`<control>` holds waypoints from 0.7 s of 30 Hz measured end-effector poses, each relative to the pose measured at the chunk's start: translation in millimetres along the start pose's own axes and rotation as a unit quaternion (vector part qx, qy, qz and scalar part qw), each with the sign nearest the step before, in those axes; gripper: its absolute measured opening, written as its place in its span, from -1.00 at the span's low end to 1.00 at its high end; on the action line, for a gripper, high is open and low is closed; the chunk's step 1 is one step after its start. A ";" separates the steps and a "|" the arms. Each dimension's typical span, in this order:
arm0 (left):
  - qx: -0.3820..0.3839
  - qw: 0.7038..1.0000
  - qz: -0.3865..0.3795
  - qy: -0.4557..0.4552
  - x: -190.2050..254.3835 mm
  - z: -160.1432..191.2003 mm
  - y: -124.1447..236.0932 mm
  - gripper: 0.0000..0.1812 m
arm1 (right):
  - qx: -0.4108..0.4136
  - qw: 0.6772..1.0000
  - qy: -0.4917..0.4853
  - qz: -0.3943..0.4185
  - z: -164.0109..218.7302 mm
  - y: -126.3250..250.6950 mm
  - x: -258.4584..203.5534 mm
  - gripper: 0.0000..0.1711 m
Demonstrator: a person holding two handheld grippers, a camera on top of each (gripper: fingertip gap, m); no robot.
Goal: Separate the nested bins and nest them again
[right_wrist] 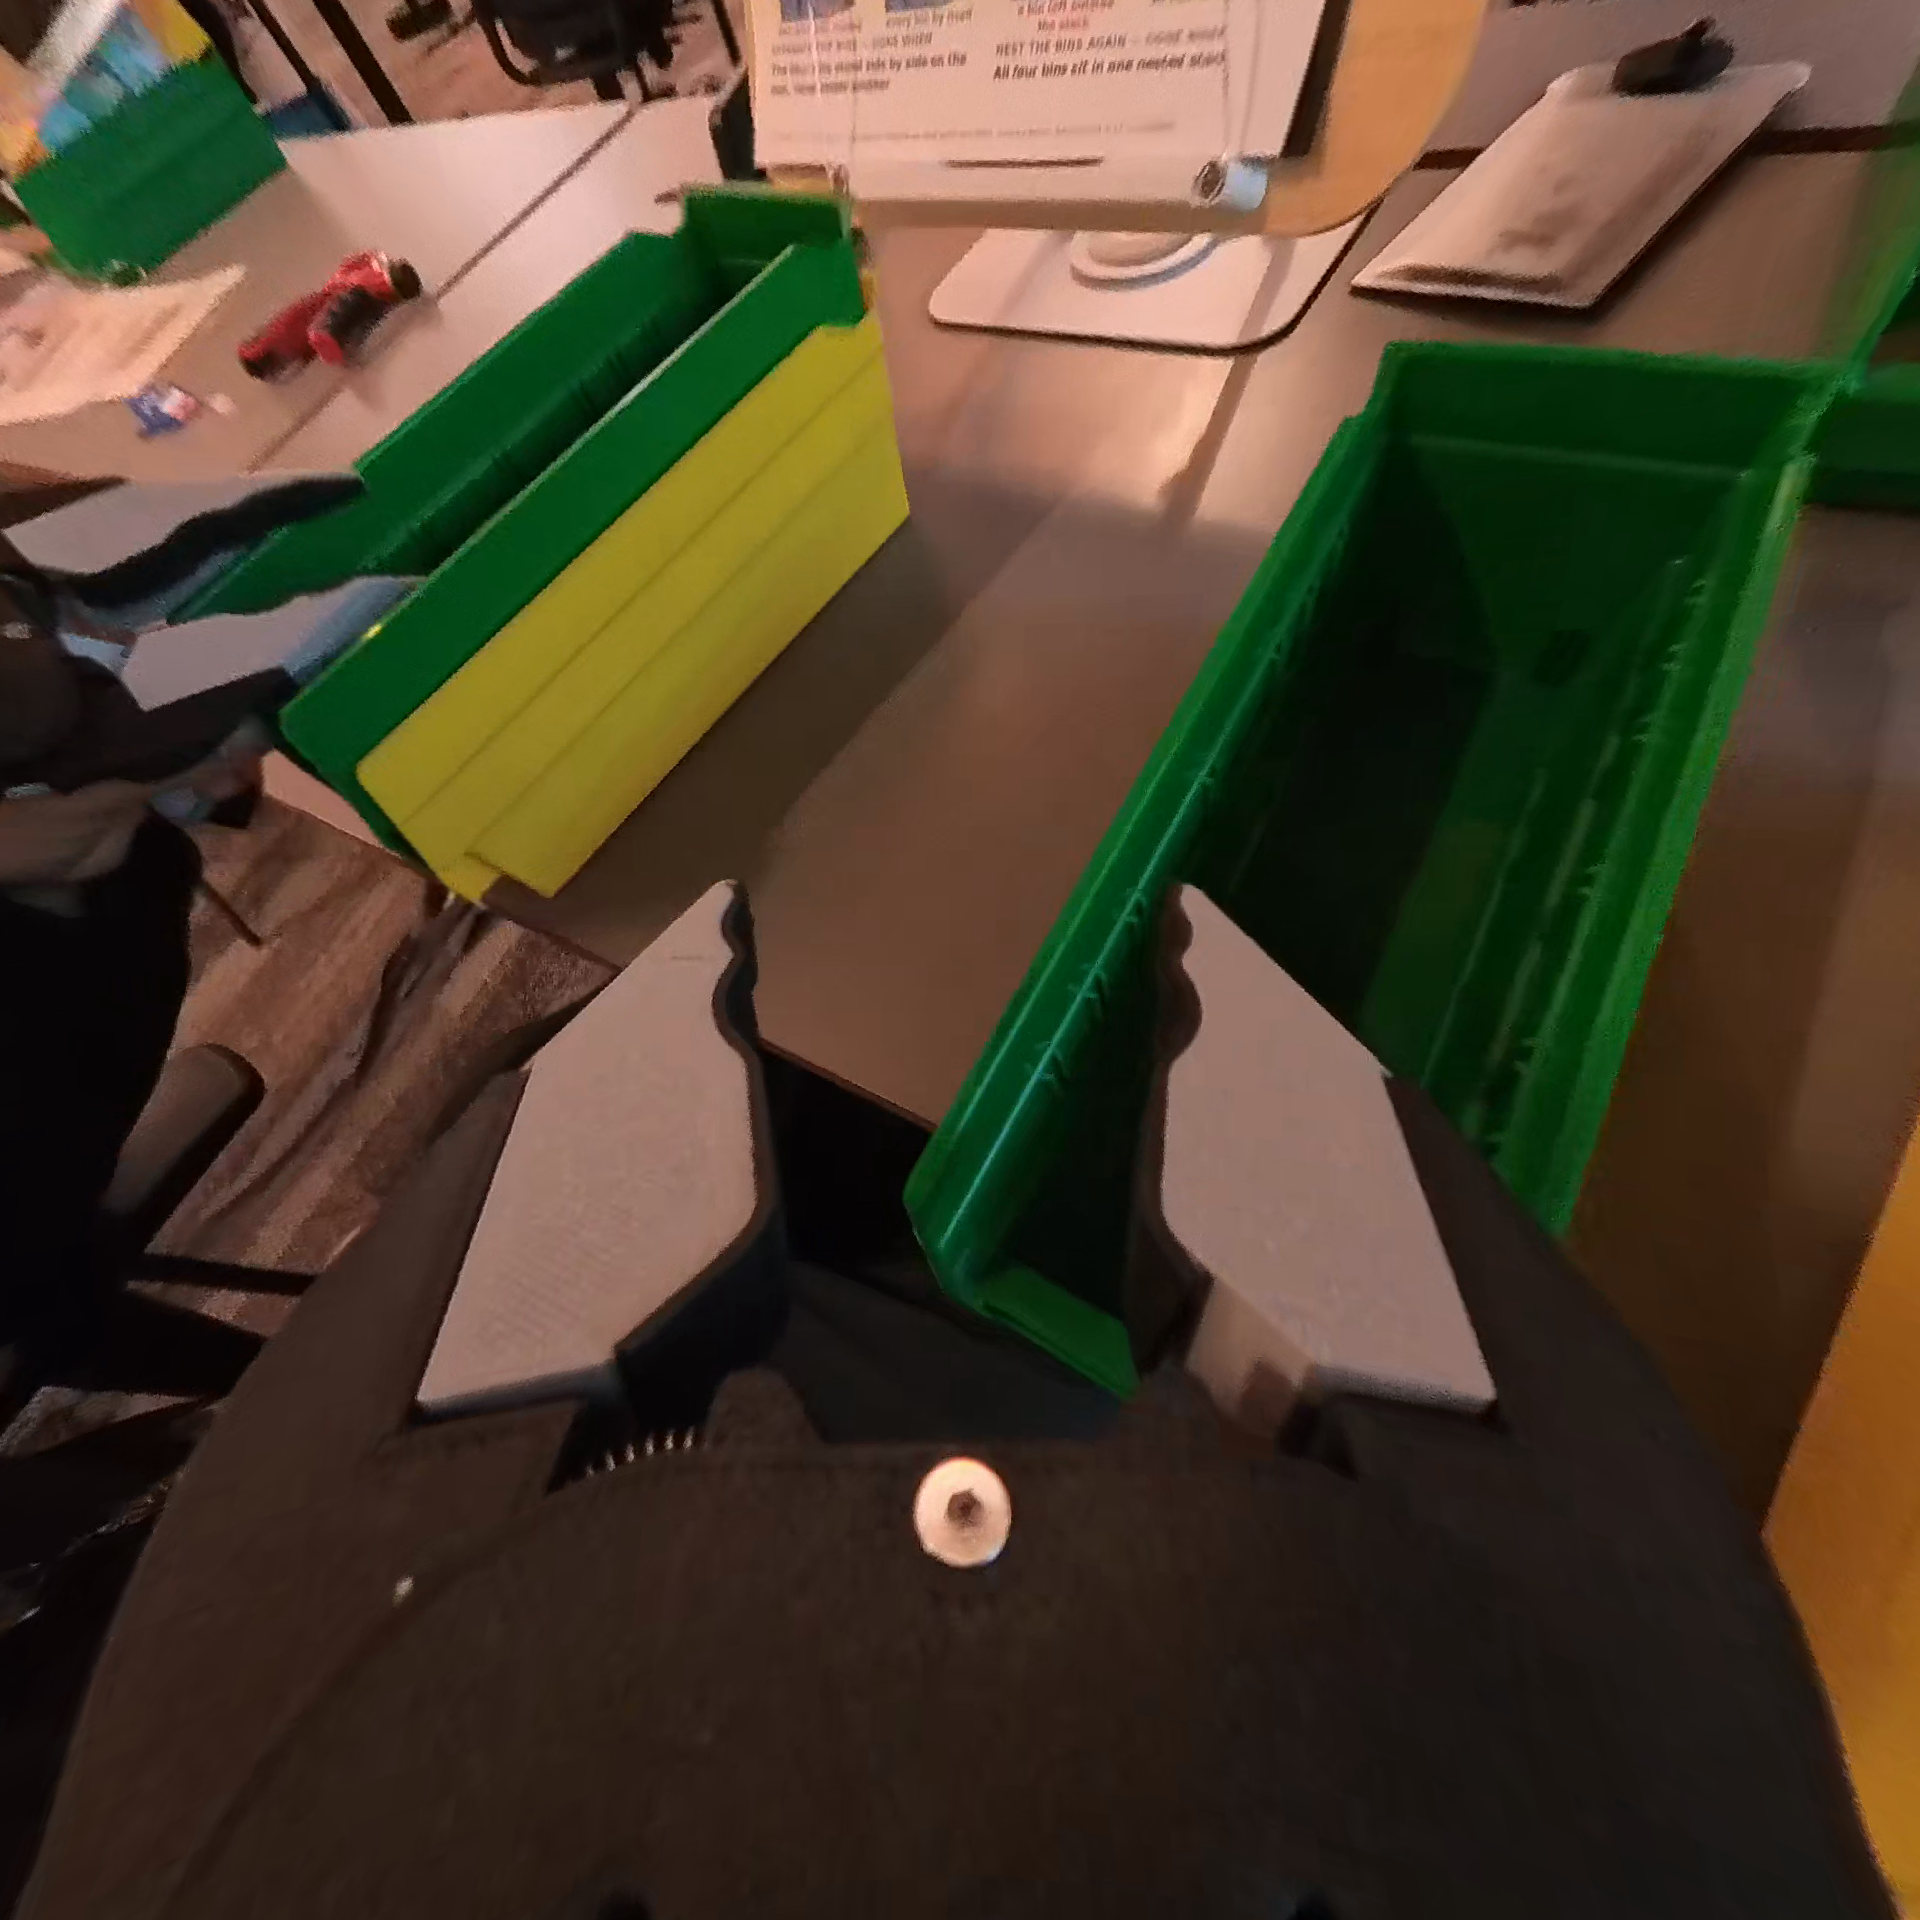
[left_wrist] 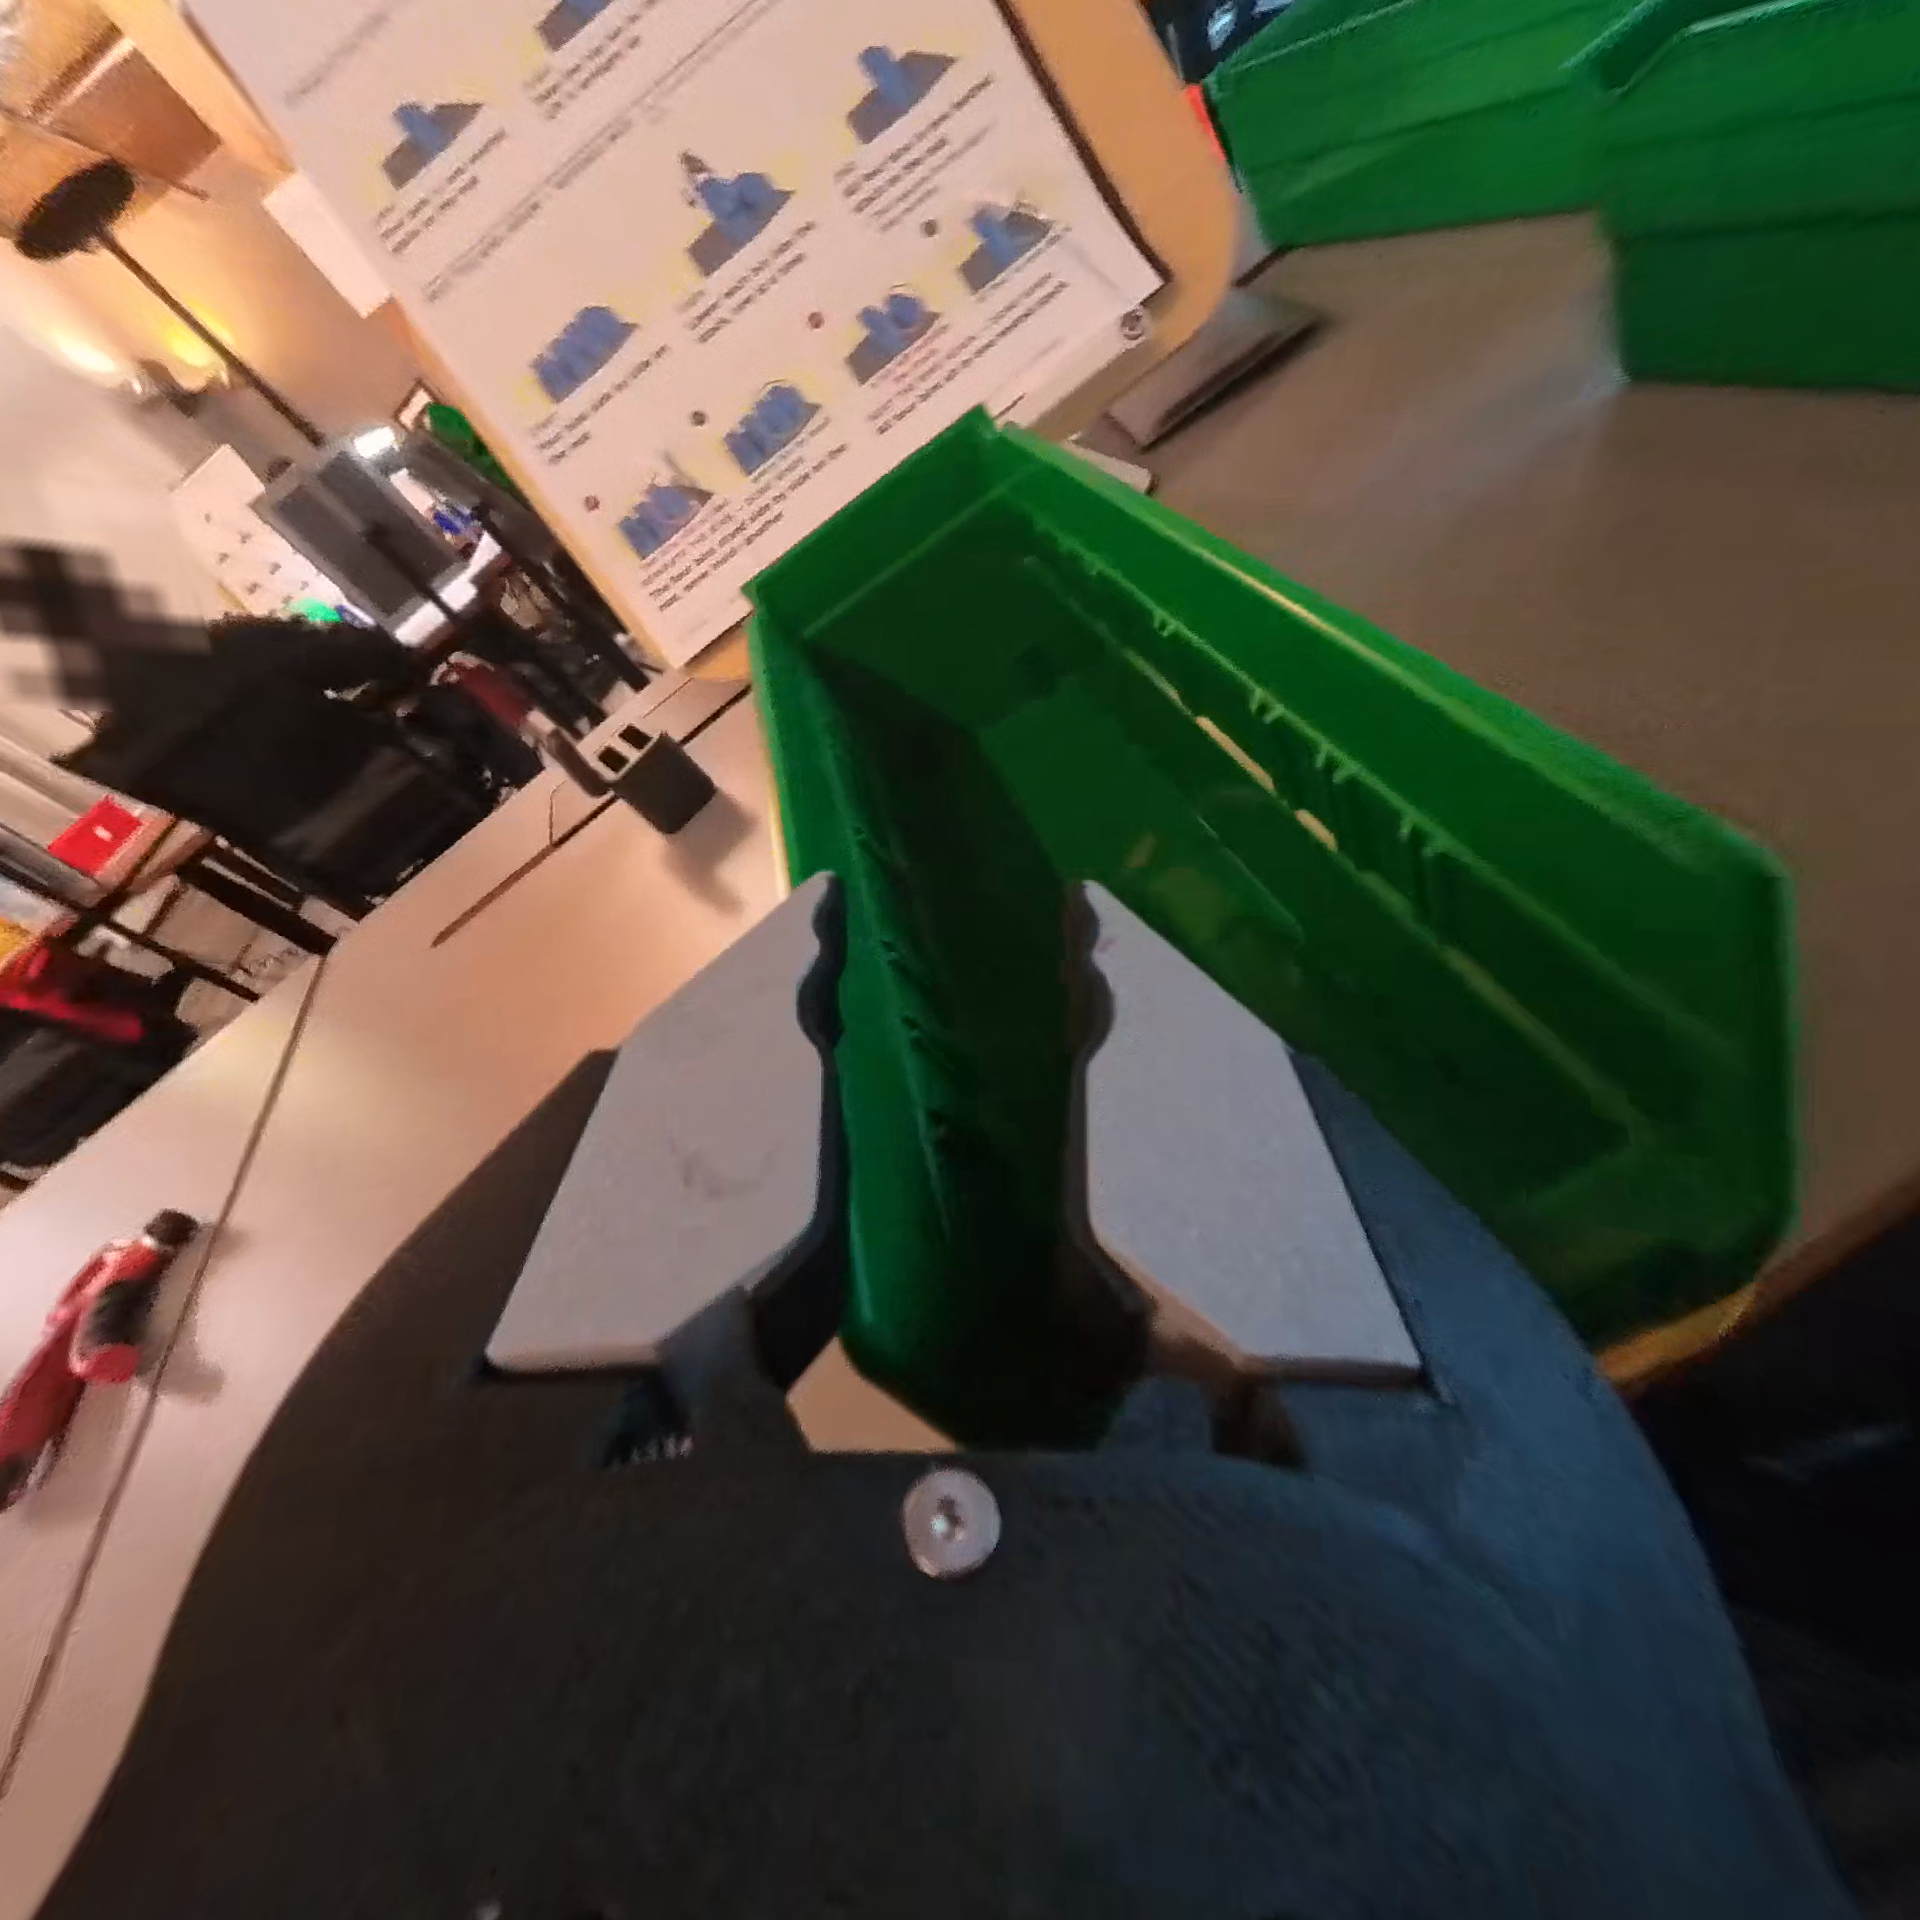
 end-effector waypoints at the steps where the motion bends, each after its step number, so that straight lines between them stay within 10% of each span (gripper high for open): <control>1: -0.003 1.000 0.000 0.017 -4.4 1.1 0.3 -0.50 | 0.008 1.000 -0.003 0.000 -2.4 5.2 2.3 -0.11; 6: -0.010 0.998 -0.008 0.059 -27.2 1.4 9.9 -0.31 | 0.055 0.998 -0.004 0.002 -26.0 31.4 12.1 -0.13; 13: -0.033 0.997 -0.028 0.058 -47.2 29.6 4.6 -0.87 | 0.095 0.995 -0.001 0.012 -50.9 39.7 28.7 -0.20; 21: -0.053 0.986 -0.072 0.141 -86.3 57.9 23.0 -0.92 | 0.081 0.997 -0.001 0.002 -44.7 27.6 43.8 -0.21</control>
Point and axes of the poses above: each gripper's, where its closed fingertips meet, y back along the fingers, z out of its underside, x = y × z across the jaws, the point moved 3 cm from there along y, back along the fingers, and after that the axes turned 3 degrees about z, right-handed, at the moved point
